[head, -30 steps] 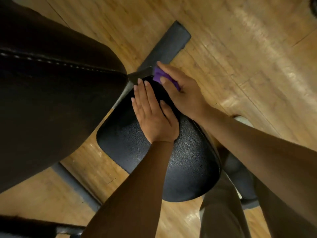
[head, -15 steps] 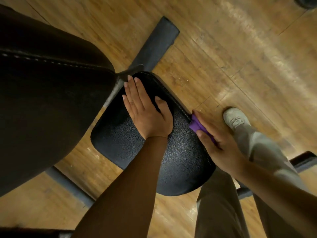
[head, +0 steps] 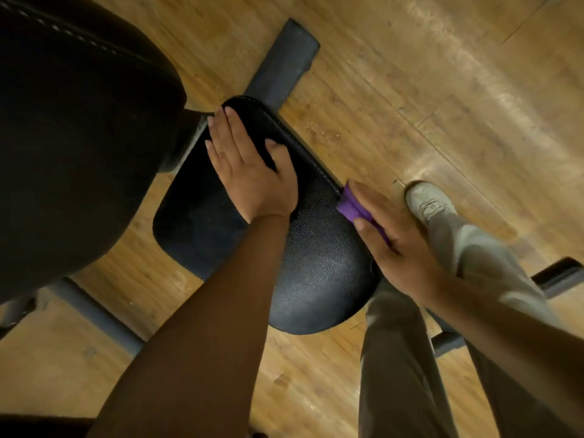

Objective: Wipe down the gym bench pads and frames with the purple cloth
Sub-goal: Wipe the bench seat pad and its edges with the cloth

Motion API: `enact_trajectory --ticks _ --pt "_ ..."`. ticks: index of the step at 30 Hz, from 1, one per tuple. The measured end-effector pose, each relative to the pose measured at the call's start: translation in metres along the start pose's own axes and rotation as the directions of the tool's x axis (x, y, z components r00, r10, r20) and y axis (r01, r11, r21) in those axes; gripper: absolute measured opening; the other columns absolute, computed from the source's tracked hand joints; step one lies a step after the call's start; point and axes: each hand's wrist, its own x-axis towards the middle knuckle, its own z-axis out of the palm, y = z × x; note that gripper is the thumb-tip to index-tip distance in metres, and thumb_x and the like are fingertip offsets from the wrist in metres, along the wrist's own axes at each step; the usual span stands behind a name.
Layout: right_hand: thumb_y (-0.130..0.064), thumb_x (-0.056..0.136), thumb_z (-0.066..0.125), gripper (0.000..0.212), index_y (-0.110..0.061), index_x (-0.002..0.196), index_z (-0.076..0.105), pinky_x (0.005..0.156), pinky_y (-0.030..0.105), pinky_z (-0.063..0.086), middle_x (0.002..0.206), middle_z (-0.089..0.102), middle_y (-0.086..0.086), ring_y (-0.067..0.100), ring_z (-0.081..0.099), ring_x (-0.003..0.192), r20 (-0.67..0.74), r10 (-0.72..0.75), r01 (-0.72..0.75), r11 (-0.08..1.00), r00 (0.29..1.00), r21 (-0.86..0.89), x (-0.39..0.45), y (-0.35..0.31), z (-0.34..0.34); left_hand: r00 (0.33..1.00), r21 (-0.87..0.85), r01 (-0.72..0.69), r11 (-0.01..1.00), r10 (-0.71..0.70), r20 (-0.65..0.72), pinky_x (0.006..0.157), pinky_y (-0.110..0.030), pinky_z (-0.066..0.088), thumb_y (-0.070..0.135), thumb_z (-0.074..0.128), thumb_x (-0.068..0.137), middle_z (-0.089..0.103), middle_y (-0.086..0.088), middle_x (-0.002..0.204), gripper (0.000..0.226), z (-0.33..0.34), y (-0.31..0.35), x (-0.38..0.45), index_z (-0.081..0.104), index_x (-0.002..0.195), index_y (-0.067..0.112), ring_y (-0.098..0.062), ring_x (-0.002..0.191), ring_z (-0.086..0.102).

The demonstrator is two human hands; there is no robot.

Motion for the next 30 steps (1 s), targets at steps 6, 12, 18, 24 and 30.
enact_trajectory --ticks 6,12,18,24,30 --pt "-0.01 0.094 0.05 0.045 0.0 0.137 0.044 0.111 0.013 0.023 0.142 0.044 0.004 0.002 0.036 0.134 -0.162 0.062 -0.071 0.996 0.985 -0.048 -0.055 0.012 0.013 1.0 -0.002 -0.013 1.0 0.013 -0.02 0.119 -0.042 0.015 0.021 0.04 0.092 0.036 -0.021 0.15 0.057 0.001 -0.001 0.0 0.038 0.142 -0.006 -0.034 0.142 0.029" --pt "-0.024 0.096 0.047 0.039 -0.007 0.13 0.055 0.095 0.002 0.029 0.126 0.061 0.009 0.014 0.054 0.118 -0.173 0.042 -0.057 0.995 0.984 -0.086 0.044 -0.011 0.022 1.0 0.0 -0.006 1.0 0.006 0.023 0.119 -0.038 0.01 0.024 0.039 0.092 0.031 -0.02 0.153 0.059 0.0 -0.003 0.001 0.034 0.144 -0.005 -0.033 0.144 0.024" --pt "-0.015 0.097 0.049 0.039 -0.002 0.134 0.049 0.108 0.016 0.031 0.134 0.053 0.009 0.011 0.047 0.126 -0.245 -0.022 -0.004 0.994 0.969 -0.108 0.004 -0.005 0.027 0.991 0.039 -0.023 0.999 0.018 0.135 0.12 -0.041 0.008 0.033 0.037 0.094 0.022 -0.02 0.156 0.066 -0.008 0.001 -0.004 0.027 0.147 -0.005 -0.033 0.147 0.016" --pt "-0.015 0.097 0.046 0.05 -0.008 0.145 0.032 0.116 0.022 0.021 0.152 0.033 0.004 0.011 0.028 0.142 -0.355 0.207 -0.21 0.977 0.912 0.029 -0.096 0.005 0.053 0.99 0.059 -0.082 0.995 0.075 0.118 0.12 -0.046 0.013 0.04 0.038 0.096 0.025 -0.021 0.155 0.068 -0.007 -0.001 -0.012 0.029 0.146 -0.005 -0.035 0.146 0.019" --pt "-0.027 0.098 0.046 0.037 -0.01 0.129 0.055 0.098 0.008 0.032 0.124 0.06 0.002 0.01 0.053 0.117 -0.508 0.261 -0.302 0.953 0.821 0.002 -0.036 -0.008 0.05 0.99 -0.001 -0.083 0.997 0.083 0.114 0.12 -0.046 0.012 0.036 0.043 0.091 0.027 -0.02 0.155 0.068 -0.008 -0.003 -0.01 0.032 0.145 -0.005 -0.034 0.146 0.019"
